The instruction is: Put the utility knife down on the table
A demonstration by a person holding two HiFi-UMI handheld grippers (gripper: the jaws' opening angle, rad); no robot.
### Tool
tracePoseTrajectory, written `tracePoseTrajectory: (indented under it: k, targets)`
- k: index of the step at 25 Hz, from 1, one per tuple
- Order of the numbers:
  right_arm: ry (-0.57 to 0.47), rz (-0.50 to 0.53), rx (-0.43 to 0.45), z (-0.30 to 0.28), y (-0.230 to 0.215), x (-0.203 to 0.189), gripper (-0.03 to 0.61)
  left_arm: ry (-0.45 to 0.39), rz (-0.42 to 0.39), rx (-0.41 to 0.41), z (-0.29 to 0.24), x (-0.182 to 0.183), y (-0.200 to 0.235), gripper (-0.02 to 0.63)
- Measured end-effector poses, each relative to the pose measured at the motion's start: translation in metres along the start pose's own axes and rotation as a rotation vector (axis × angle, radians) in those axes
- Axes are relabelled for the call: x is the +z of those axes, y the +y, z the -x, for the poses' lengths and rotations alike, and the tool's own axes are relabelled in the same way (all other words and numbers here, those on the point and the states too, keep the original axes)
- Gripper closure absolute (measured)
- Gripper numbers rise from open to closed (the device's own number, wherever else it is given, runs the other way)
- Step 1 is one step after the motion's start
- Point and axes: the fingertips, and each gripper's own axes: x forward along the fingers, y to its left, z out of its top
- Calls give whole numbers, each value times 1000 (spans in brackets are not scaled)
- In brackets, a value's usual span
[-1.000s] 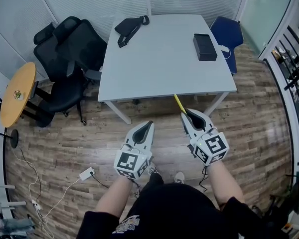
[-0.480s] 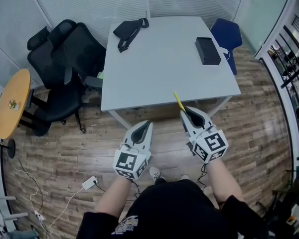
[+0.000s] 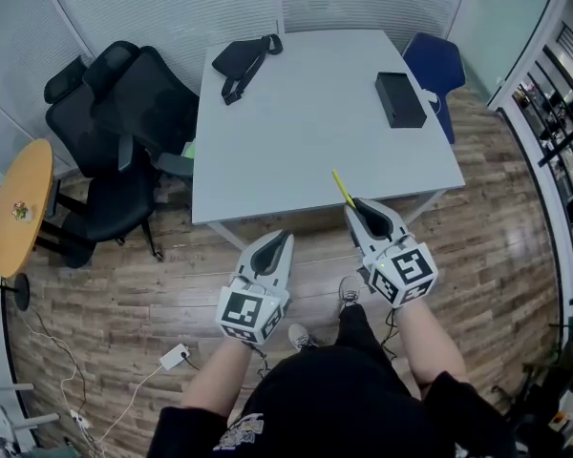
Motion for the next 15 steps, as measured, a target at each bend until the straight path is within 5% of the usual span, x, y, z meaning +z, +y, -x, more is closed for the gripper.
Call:
tracePoseTrajectory:
  k: [15]
  targets:
    - [21, -32, 110, -76, -117, 2, 526, 22, 4, 108, -119, 8, 22, 607]
